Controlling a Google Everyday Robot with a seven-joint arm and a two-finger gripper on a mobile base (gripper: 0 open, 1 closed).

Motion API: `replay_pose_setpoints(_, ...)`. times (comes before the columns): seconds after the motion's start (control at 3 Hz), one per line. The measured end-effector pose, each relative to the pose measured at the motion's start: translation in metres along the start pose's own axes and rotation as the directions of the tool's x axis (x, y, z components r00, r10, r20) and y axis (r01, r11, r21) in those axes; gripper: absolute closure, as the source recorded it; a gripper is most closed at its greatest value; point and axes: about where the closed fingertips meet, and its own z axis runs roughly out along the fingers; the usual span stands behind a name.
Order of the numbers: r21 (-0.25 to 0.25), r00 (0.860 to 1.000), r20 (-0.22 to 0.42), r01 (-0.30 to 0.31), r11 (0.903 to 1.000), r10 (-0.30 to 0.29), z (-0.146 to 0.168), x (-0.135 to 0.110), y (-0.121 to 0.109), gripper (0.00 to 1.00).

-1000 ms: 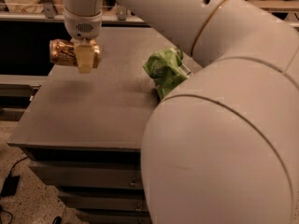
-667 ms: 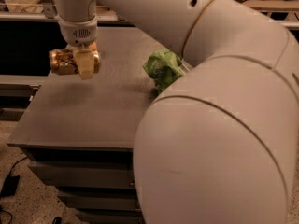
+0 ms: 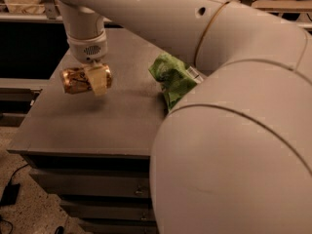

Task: Knock orange can over

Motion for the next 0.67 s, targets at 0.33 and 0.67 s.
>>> replay_pose_setpoints(0.33, -0.011, 1.0, -0.013, 0.012, 0.9999, -0.012, 0.0073, 0.0037, 0.0037, 1.0)
replay_pose_setpoints(0.67, -0.017, 1.0, -0.021, 0.018, 0.9997, -0.018, 0.0095, 0.0068, 0.0058, 1.0)
